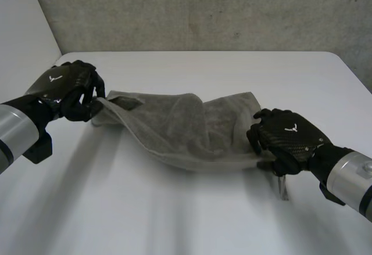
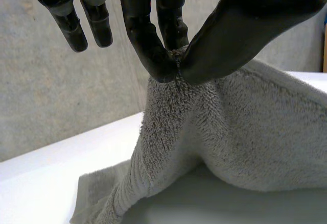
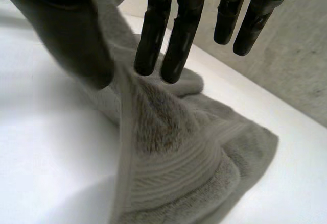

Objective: Fold the towel.

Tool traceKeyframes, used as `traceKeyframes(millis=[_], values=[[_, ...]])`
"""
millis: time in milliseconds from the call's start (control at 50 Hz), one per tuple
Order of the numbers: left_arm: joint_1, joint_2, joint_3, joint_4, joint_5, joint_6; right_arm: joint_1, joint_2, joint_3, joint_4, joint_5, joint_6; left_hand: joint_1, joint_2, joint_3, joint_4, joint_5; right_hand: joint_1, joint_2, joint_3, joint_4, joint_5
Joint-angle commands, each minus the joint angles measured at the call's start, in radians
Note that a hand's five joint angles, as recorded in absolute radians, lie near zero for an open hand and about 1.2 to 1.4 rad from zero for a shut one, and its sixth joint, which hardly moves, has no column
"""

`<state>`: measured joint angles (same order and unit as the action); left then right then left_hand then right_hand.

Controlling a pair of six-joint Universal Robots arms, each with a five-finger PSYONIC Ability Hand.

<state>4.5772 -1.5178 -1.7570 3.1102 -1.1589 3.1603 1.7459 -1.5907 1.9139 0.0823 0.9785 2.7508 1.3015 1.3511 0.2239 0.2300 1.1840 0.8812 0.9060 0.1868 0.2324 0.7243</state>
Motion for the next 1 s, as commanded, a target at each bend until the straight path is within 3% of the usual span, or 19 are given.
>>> traceKeyframes(millis=[20,520,880,1000], values=[[-0.014,0.019,-0.044,0.004,0.001,-0.006,-0.022,0.05,0.103,-0.072,-0.001,-0.002,0.095,0.045,-0.049,-0.055,0.038,-0.287,-0.312,-0.012,-0.058,-0.305],[0.002,0.004,-0.07,0.013,0.002,-0.006,-0.026,0.126,0.315,-0.449,0.026,0.024,0.095,0.045,-0.049,-0.055,0.038,-0.3,-0.325,-0.012,-0.058,-0.318],[0.002,0.004,-0.073,0.011,0.002,-0.006,-0.02,0.261,0.278,-0.521,0.092,0.007,0.095,0.045,-0.049,-0.055,0.038,-0.277,-0.301,-0.012,-0.058,-0.294],[0.003,0.004,-0.073,0.013,0.002,-0.006,-0.02,0.27,0.263,-0.536,0.095,0.012,0.095,0.045,-0.049,-0.055,0.038,-0.086,-0.111,-0.012,-0.058,-0.103]])
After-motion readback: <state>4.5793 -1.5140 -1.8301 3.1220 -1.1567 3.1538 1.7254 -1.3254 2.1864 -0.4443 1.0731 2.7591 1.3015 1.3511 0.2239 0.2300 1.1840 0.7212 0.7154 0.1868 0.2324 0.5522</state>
